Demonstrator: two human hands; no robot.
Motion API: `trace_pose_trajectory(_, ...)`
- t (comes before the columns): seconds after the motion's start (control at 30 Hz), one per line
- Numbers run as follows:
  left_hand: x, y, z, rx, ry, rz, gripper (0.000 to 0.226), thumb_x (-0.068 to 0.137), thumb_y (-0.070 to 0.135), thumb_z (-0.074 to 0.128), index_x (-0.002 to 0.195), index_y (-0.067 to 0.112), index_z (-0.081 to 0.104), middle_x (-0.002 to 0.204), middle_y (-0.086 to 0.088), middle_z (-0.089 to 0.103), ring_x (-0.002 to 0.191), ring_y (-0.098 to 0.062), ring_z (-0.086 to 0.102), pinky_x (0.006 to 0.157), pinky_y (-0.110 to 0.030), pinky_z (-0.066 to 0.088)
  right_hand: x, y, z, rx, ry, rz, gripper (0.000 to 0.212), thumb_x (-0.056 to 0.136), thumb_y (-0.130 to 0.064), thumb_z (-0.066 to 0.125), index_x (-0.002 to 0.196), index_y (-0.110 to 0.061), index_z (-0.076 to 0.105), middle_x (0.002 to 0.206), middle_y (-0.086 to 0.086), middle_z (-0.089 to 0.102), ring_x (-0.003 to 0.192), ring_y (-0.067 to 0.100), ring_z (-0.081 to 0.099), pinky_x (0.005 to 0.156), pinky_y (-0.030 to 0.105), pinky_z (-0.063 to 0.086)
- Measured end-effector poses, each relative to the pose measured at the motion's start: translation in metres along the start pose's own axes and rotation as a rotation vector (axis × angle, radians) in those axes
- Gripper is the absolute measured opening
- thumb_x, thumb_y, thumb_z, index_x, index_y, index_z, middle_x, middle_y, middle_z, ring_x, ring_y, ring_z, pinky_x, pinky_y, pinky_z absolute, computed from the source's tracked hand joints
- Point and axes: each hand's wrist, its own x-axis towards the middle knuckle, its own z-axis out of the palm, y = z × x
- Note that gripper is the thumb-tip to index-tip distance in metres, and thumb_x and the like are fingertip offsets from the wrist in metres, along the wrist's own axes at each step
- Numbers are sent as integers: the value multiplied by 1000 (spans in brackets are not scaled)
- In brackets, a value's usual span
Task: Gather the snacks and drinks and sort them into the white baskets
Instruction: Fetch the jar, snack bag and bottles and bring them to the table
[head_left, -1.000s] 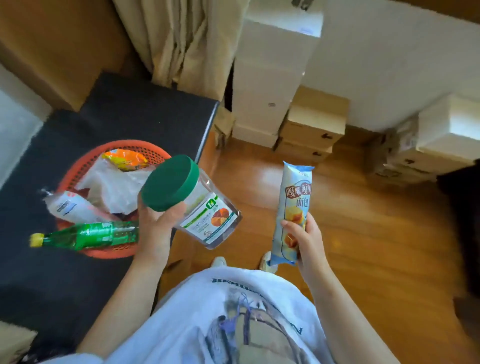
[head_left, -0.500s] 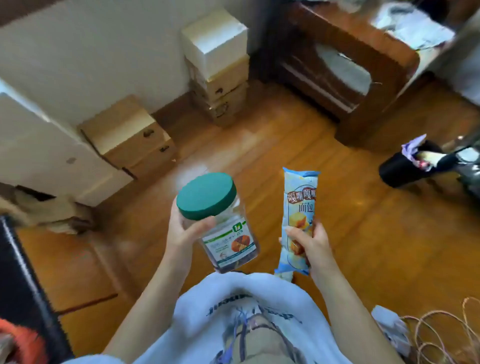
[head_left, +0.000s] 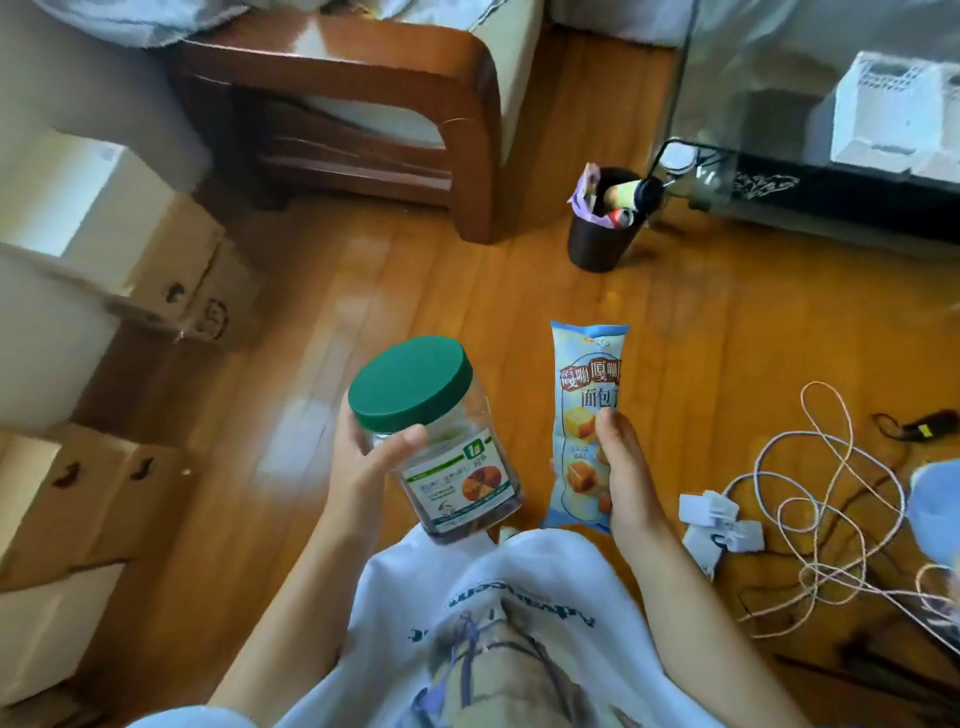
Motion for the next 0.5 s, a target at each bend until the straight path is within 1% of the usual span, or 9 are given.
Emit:
trace_pose_trajectory(0.07, 27, 6, 18, 25, -41, -18, 85, 48, 48, 72, 124, 19, 49, 119, -11, 62, 111, -32, 59, 93, -51, 48, 19, -10, -13, 23, 46, 6, 22, 93, -39, 41, 102, -27, 57, 100, -6, 68, 84, 6, 69, 63, 17, 55)
trace_pose_trajectory(0.13, 59, 12, 38, 39, -88, -27, 87, 51, 44, 69, 128, 13, 45, 123, -14, 59, 113, -34, 57, 96, -55, 46, 41, -25, -24, 35, 93, 5, 22, 94, -39, 40, 101, -25, 56, 99, -4, 67, 80, 7, 69, 57, 15, 53)
trace_pose_trajectory(0.2, 93, 18, 59, 50, -125, -27, 85, 52, 42, 66, 129, 12, 44, 124, -15, 58, 115, -34, 56, 97, -56, 44, 67, -42, -34, 40, 136, -3, 21, 94, -38, 40, 94, -25, 55, 96, -3, 66, 79, 8, 68, 54, 14, 52)
trace_pose_trajectory(0.27, 131, 28, 82, 54, -169, -26, 85, 53, 41, 66, 129, 11, 44, 124, -17, 58, 114, -35, 56, 97, -59, 44, 97, -64, -43, 35, 176, -3, 21, 94, -39, 39, 91, -24, 54, 96, -1, 65, 81, 9, 66, 55, 14, 52)
trace_pose_trajectory(0.33, 169, 41, 107, 54, -214, -28, 84, 54, 41, 66, 129, 10, 43, 124, -18, 58, 115, -37, 55, 97, -62, 42, 128, -89, -51, 43, 203, -5, 21, 94, -41, 40, 93, -25, 54, 99, 0, 65, 84, 10, 66, 58, 15, 53)
trace_pose_trajectory(0.37, 187, 49, 119, 53, -241, -29, 83, 55, 41, 66, 129, 10, 43, 124, -18, 57, 115, -38, 55, 97, -63, 41, 143, -103, -54, 51, 216, -5, 22, 93, -42, 40, 95, -26, 55, 99, 0, 65, 82, 8, 68, 58, 15, 54)
trace_pose_trajectory(0.43, 223, 66, 144, 53, -290, -23, 84, 55, 41, 68, 130, 10, 43, 125, -18, 57, 116, -37, 55, 98, -61, 42, 170, -129, -60, 57, 250, -12, 22, 92, -44, 41, 94, -27, 55, 94, -4, 66, 73, 1, 69, 56, 14, 52)
trace_pose_trajectory(0.5, 257, 84, 169, 71, -344, -6, 89, 52, 44, 72, 130, 12, 43, 124, -15, 57, 115, -34, 55, 97, -55, 44, 195, -151, -67, 62, 302, -25, 22, 91, -43, 41, 91, -27, 55, 89, -6, 66, 68, -2, 68, 54, 13, 52)
